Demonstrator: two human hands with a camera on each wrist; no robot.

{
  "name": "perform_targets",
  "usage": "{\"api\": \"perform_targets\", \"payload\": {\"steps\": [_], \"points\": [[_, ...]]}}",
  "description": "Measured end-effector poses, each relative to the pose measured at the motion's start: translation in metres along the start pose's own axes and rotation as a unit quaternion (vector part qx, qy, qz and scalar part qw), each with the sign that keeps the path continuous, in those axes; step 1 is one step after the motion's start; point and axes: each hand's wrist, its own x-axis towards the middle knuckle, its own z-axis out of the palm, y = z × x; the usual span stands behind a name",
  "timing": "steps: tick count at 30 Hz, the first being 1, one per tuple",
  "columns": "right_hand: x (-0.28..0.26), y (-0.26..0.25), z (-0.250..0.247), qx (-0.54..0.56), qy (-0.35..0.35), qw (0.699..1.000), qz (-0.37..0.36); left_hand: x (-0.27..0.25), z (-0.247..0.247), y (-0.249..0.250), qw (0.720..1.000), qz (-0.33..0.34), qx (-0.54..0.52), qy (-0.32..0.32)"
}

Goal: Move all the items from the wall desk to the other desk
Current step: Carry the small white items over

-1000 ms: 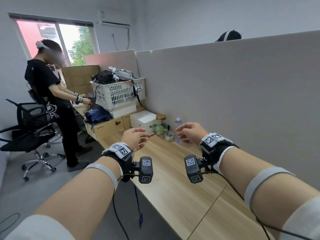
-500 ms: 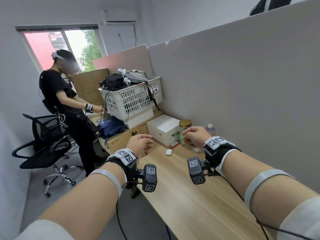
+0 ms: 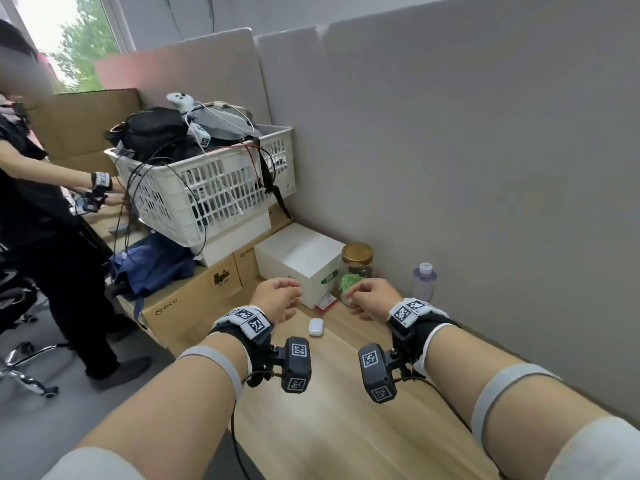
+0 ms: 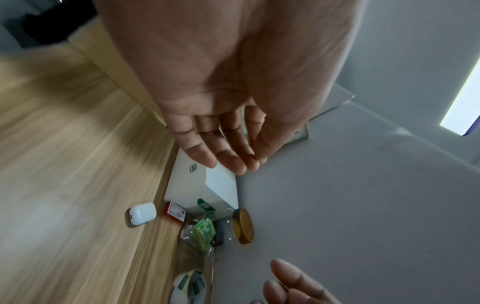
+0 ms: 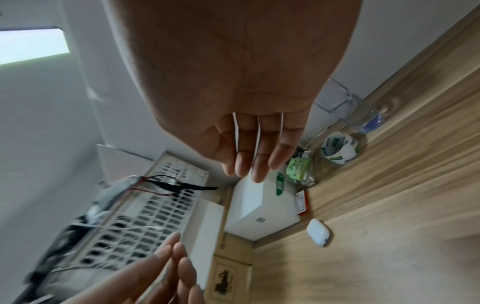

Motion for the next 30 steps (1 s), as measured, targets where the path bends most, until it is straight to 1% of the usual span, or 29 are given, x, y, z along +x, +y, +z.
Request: {"api": "perform_targets", "payload": {"steps": [6, 9, 11, 14, 17, 18, 21, 23, 24, 27, 28, 30], "points": [[0.097, 0.026, 0.041, -0.067, 0.048, 0.993, 0.084, 0.131, 0.003, -0.055, 0.992, -0.098, -0.003, -0.085], [0.147, 0.043, 0.068, -0.108, 0.049, 0.985, 0.129, 0.193, 0.0, -0.086, 0.982, -0.147, 0.013, -0.119], [0.177, 0.055, 0.086, -0.134, 0.035, 0.979, 0.15, 0.227, 0.001, -0.106, 0.976, -0.157, 0.045, -0.142], [0.22, 0.077, 0.11, -0.163, 0.019, 0.97, 0.177, 0.266, 0.006, -0.136, 0.964, -0.121, 0.157, -0.178], [0.252, 0.093, 0.131, -0.218, 0.018, 0.956, 0.193, 0.291, 0.013, -0.168, 0.935, -0.109, 0.255, -0.221], [0.261, 0.097, 0.137, -0.228, 0.017, 0.953, 0.197, 0.298, 0.015, -0.18, 0.924, -0.093, 0.293, -0.229], [0.289, 0.112, 0.153, -0.265, 0.007, 0.945, 0.192, 0.309, 0.019, -0.202, 0.873, -0.022, 0.417, -0.253], [0.305, 0.116, 0.162, -0.291, -0.003, 0.937, 0.193, 0.313, 0.017, -0.205, 0.855, 0.01, 0.445, -0.267], [0.314, 0.118, 0.165, -0.311, -0.003, 0.928, 0.203, 0.318, 0.015, -0.207, 0.852, 0.024, 0.447, -0.272], [0.337, 0.122, 0.174, -0.358, 0.004, 0.915, 0.187, 0.331, 0.012, -0.206, 0.848, 0.044, 0.444, -0.285], [0.339, 0.12, 0.177, -0.373, -0.002, 0.91, 0.179, 0.335, 0.011, -0.205, 0.852, 0.048, 0.438, -0.284], [0.339, 0.12, 0.183, -0.393, -0.008, 0.903, 0.176, 0.339, 0.007, -0.204, 0.87, 0.035, 0.406, -0.277]]}}
